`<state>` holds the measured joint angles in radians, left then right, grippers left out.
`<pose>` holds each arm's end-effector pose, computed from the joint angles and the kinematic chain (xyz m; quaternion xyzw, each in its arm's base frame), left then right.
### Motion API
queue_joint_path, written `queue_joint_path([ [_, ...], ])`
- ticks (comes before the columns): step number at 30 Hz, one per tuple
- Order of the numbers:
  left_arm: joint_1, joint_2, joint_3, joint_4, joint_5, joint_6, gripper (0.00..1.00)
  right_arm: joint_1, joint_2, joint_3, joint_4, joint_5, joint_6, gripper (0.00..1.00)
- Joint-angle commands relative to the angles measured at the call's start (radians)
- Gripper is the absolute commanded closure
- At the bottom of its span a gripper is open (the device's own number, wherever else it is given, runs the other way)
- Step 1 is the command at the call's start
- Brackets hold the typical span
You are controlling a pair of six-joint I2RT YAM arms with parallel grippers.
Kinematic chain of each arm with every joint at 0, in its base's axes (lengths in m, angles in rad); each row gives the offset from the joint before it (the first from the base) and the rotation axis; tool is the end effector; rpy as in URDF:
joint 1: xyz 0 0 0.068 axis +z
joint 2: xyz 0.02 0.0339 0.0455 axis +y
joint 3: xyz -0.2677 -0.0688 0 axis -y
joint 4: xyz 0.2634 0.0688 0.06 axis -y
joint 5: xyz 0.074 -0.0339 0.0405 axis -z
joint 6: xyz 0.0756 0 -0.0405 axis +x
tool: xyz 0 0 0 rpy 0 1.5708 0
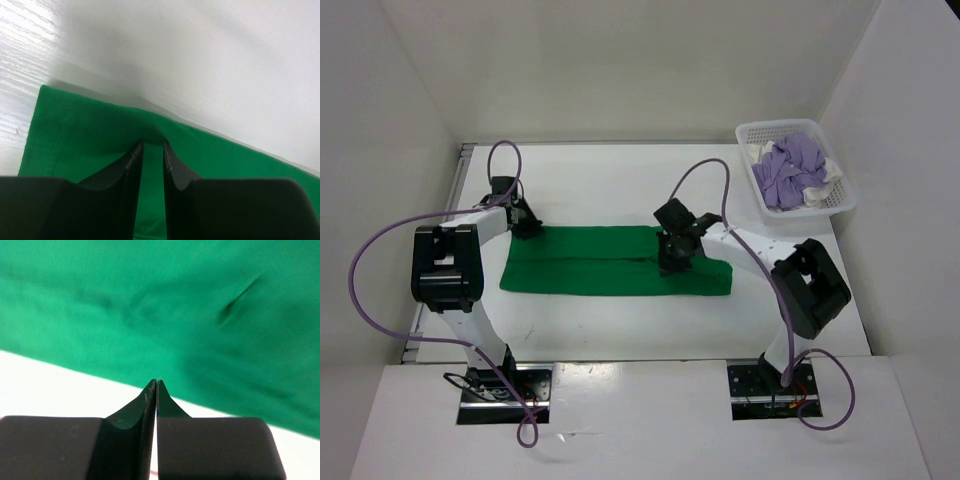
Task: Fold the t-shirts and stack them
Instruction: Fold the other side of the tshirt into a rectangle
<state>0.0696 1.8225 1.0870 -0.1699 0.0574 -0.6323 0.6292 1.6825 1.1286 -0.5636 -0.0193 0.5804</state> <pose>0.4138 0.0245 0.1229 -0.3160 0.8904 -0.1167 0.3061 0.2990 0.2195 0.1575 -0.0259 0.9740 0.1355 0.1795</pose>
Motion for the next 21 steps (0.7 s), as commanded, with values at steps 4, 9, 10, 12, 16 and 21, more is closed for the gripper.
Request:
queue_joint_path([
  [4, 0.004, 0.014, 0.051, 0.033, 0.016, 0.005, 0.7, 0.079, -0.078, -0.043, -0.027, -0.03, 0.096, 0.94],
  [9, 0.004, 0.014, 0.051, 0.033, 0.025, -0.004, 0.7, -0.017, -0.057, 0.075, -0.05, 0.064, 0.015, 0.72],
  [10, 0.004, 0.014, 0.051, 0.033, 0.025, -0.004, 0.7, -0.057, -0.043, 0.085, -0.05, 0.076, -0.005, 0.69],
  [12, 0.004, 0.005, 0.051, 0.033, 0.025, -0.004, 0.7, -0.091, -0.032, 0.094, -0.021, 0.09, -0.022, 0.59],
  [16, 0.004, 0.004, 0.042, 0.033, 0.025, -0.004, 0.7, -0.109, 0.031, 0.12, -0.012, 0.108, -0.057, 0.52],
  [21, 0.004, 0.004, 0.033, 0.033, 0.025, 0.005, 0.7, -0.118, 0.094, 0.142, -0.001, 0.105, -0.071, 0.51],
])
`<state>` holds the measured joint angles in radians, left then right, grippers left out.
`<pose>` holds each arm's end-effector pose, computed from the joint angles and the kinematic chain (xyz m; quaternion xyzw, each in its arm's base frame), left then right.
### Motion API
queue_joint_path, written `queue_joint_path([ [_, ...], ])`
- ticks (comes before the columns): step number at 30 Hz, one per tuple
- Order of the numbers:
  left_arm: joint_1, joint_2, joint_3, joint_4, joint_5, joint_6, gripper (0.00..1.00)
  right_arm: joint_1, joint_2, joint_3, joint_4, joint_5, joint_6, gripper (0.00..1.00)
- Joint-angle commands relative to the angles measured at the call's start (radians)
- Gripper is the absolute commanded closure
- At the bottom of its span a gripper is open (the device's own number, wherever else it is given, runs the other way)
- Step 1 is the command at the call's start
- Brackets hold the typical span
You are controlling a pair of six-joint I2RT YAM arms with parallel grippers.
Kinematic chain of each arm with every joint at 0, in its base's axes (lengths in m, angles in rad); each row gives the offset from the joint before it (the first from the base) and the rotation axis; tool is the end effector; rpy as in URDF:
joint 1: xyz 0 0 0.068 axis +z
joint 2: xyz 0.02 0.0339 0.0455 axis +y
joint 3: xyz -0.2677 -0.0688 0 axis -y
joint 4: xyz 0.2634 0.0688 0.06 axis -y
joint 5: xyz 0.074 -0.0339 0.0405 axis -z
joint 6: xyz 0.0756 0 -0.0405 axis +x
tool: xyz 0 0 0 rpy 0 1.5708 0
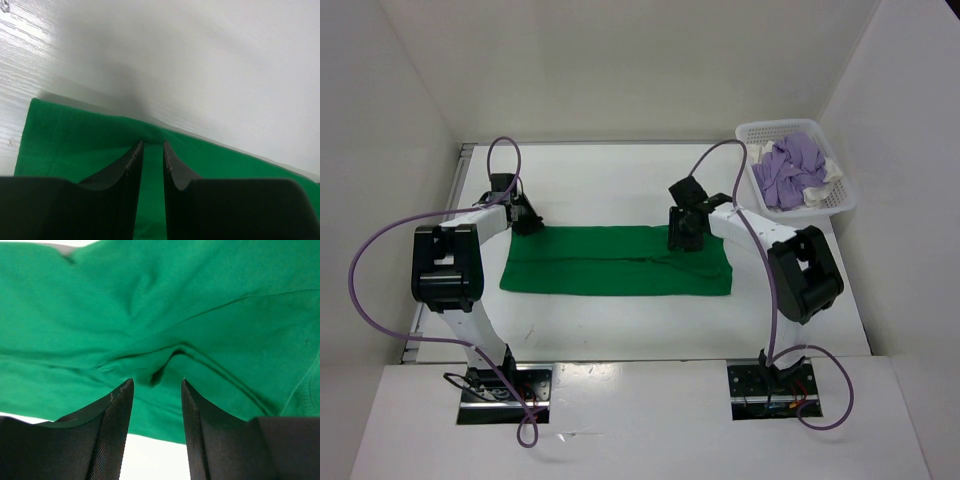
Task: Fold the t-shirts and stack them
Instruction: Fold the other side of the tshirt into a rectangle
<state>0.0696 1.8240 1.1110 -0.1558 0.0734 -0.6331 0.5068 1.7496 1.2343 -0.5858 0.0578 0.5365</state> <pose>0.4214 0.0238 0.1317 -0.3111 0.8854 -0.1286 0.3205 0.3466 0.1874 0.1661 0.0212 0.9719 0.0915 0.2157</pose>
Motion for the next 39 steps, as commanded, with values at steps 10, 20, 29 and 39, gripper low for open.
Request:
queue_joint_path([
  [10, 0.004, -0.006, 0.0, 0.019, 0.009, 0.006, 0.7, 0.004, 0.064, 0.045, 0.041, -0.025, -0.046, 0.56],
  [20, 0.004, -0.006, -0.019, 0.019, 0.019, 0.006, 0.7, 0.004, 0.093, 0.054, 0.072, -0.104, -0.046, 0.81],
  [29, 0.004, -0.006, -0.008, 0.019, 0.019, 0.006, 0.7, 0.065, -0.008, -0.005, 0.001, -0.114, -0.015, 0.96],
  [39, 0.004, 0.003, 0.01, 0.019, 0.019, 0.015, 0.7, 0.154, -0.091, -0.142, 0.023, -0.246, 0.138, 0.97],
])
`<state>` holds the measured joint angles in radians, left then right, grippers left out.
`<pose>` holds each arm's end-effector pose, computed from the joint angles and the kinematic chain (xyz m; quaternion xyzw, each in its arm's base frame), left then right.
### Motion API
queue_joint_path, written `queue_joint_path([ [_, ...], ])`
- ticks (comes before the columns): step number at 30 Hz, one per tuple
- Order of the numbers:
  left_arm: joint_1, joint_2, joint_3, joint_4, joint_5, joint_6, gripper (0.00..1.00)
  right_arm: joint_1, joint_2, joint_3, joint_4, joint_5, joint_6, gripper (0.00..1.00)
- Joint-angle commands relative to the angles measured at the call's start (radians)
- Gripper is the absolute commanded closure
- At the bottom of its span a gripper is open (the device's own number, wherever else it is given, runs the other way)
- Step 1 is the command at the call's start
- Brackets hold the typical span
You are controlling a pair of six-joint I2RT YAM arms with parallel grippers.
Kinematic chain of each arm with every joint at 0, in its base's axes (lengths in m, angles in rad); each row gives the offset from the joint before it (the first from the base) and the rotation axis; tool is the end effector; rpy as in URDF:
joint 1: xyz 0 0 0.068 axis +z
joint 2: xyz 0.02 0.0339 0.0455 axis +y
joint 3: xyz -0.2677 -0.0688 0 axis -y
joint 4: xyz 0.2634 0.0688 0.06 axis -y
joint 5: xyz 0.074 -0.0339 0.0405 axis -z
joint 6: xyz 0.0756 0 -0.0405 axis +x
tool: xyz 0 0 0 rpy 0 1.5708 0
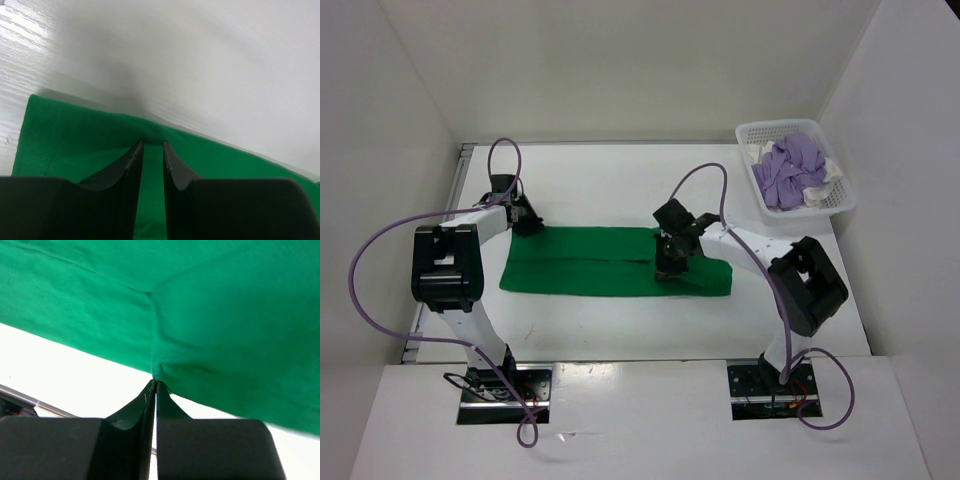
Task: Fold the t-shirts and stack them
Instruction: Fold the other side of the tshirt into a rectangle
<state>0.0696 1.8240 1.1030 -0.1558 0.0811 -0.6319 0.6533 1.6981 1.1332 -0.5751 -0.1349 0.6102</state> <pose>0.4195 0.0231 0.1290 -0.3099 0.8872 -0.1309 0.3159 0.2882 0.2334 0.1534 -0.0354 0.9741 0.1791 0.1332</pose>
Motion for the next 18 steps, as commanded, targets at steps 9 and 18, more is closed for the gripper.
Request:
queue_joint_path([
  [9, 0.004, 0.012, 0.067, -0.008, 0.002, 0.034, 0.7, 0.008, -0.084, -0.063, 0.028, -0.103, 0.099, 0.63],
  [18, -0.031, -0.083, 0.087, -0.018, 0.002, 0.034, 0.7, -0.351, -0.163, -0.004, 0.039, -0.063, -0.059, 0.92],
])
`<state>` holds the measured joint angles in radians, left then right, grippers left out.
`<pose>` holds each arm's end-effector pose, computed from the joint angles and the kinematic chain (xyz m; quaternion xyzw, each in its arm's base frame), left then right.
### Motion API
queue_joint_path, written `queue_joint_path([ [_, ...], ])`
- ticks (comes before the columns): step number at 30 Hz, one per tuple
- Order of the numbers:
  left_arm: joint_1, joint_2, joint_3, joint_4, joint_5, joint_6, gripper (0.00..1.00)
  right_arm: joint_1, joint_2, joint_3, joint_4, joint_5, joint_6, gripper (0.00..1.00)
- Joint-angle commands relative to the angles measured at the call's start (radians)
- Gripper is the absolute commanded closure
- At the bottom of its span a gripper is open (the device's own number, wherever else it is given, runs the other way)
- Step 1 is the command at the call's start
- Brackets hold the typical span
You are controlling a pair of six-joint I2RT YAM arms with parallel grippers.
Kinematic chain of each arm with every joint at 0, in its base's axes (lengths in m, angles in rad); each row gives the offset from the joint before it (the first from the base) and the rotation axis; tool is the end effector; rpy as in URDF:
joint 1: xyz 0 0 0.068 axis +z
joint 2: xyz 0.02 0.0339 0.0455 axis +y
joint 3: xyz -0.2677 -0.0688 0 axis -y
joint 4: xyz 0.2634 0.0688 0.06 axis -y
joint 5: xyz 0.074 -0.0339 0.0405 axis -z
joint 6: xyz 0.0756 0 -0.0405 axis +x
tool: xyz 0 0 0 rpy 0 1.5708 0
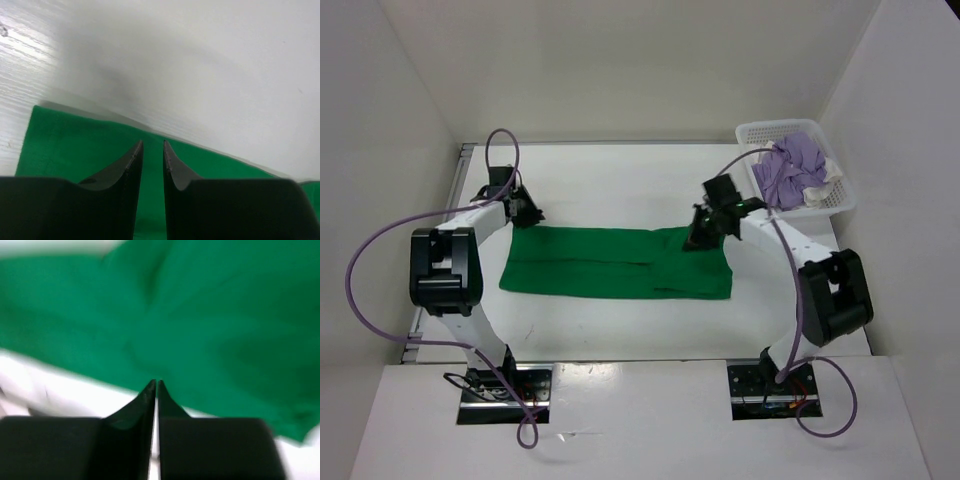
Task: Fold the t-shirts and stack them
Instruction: Fold the other side of the tshirt into a rectangle
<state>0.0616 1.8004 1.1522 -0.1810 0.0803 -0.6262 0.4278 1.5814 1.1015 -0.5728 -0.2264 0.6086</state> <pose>0.4276 0.0203 0.1528 -0.3003 0.8817 -0.1368 0.3373 0.3181 0.1637 0.1845 0.0579 0.9591 0.2209 0.1670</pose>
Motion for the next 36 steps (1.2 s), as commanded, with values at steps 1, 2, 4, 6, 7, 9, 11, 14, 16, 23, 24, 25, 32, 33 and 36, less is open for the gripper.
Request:
queue_joint_path([
  [1, -0.043, -0.059, 0.038, 0.008, 0.003, 0.028, 0.7, -0.156, -0.046, 0.027, 0.081, 0.044, -0.058, 0.99],
  [2, -0.052, -0.047, 0.038, 0.008, 0.003, 0.028, 0.7, -0.181, -0.006, 0.027, 0.102, 0.053, -0.073, 1.0],
  [4, -0.078, -0.032, 0.047, 0.02, 0.012, 0.005, 0.69, -0.234, 0.035, 0.027, 0.16, 0.076, -0.082, 1.0],
  [6, -0.088, -0.009, 0.047, 0.02, 0.012, -0.004, 0.69, -0.256, 0.097, 0.054, 0.186, 0.087, -0.082, 0.89],
  [7, -0.1, 0.007, 0.047, 0.031, 0.012, -0.004, 0.69, -0.268, 0.107, 0.054, 0.23, 0.104, -0.066, 0.82],
  [9, -0.1, 0.023, 0.047, 0.04, 0.012, -0.013, 0.69, -0.283, 0.138, 0.054, 0.269, 0.104, -0.052, 0.67],
  [11, -0.1, 0.051, 0.047, 0.04, 0.012, -0.013, 0.69, -0.297, 0.157, 0.054, 0.3, 0.149, -0.018, 0.61],
  [14, -0.1, 0.08, 0.056, 0.04, 0.001, -0.001, 0.69, -0.307, 0.18, 0.063, 0.309, 0.209, 0.003, 0.58],
  [16, -0.1, 0.091, 0.066, 0.04, 0.001, -0.001, 0.69, -0.316, 0.189, 0.063, 0.309, 0.266, 0.013, 0.58],
  [23, -0.089, 0.143, 0.075, 0.04, -0.008, -0.001, 0.69, -0.327, 0.23, 0.044, 0.333, 0.223, 0.022, 0.61],
  [24, -0.08, 0.143, 0.075, 0.04, -0.008, -0.001, 0.69, -0.327, 0.23, 0.035, 0.347, 0.211, 0.022, 0.64],
  [25, -0.071, 0.143, 0.066, 0.04, -0.008, -0.001, 0.69, -0.327, 0.239, 0.035, 0.347, 0.2, 0.022, 0.65],
  [32, -0.034, 0.161, 0.046, 0.058, -0.03, 0.017, 0.69, -0.327, 0.239, 0.035, 0.38, 0.168, 0.022, 0.92],
  [33, -0.022, 0.162, 0.046, 0.058, -0.03, 0.017, 0.69, -0.327, 0.227, 0.035, 0.38, 0.177, 0.022, 0.92],
  [36, 0.027, 0.172, 0.046, 0.058, -0.016, 0.017, 0.69, -0.327, 0.189, 0.035, 0.329, 0.249, 0.013, 0.96],
])
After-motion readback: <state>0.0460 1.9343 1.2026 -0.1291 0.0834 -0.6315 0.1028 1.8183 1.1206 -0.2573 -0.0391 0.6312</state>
